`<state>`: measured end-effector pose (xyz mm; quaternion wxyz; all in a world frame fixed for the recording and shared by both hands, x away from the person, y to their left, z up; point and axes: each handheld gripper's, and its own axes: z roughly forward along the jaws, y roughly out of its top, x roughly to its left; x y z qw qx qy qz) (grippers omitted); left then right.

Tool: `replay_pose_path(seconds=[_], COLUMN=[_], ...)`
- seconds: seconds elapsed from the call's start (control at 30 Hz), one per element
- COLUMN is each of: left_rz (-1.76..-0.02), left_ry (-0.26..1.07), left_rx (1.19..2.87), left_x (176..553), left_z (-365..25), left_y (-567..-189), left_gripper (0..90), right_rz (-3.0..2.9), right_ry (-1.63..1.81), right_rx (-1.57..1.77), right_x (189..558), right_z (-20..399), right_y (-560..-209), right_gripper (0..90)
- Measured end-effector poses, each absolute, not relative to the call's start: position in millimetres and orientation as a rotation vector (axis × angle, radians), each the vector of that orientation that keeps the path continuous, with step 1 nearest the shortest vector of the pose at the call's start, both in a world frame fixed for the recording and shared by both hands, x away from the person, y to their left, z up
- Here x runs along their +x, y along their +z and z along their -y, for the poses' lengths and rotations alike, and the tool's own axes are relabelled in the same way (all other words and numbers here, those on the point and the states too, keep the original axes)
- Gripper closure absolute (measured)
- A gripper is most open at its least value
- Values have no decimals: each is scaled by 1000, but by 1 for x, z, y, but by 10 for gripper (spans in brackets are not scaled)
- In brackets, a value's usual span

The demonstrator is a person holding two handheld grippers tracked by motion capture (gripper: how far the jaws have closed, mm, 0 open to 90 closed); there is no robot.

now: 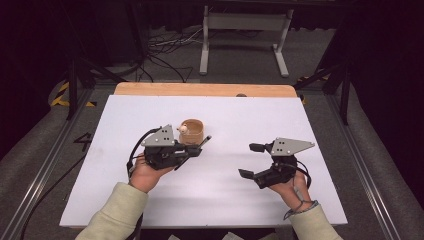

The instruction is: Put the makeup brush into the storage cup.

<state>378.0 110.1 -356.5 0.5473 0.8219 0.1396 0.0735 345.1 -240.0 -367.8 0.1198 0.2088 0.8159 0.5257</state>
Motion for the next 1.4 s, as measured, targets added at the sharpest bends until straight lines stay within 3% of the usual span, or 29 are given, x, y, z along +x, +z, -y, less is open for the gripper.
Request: replay_pose_path(seconds=[0.27,1.4], left_rz=[-416,-625], left_ry=[188,270], left_rx=[1866,1725], left_x=[396,450], left_z=[-115,-97], left_y=[-345,-338], left_gripper=[836,833], right_rz=[-2320,-2173], right_ry=[1507,1505], right_rx=[687,860], right_x=[342,326], right_z=[250,290], right_y=[-383,-392], right_gripper=[45,21])
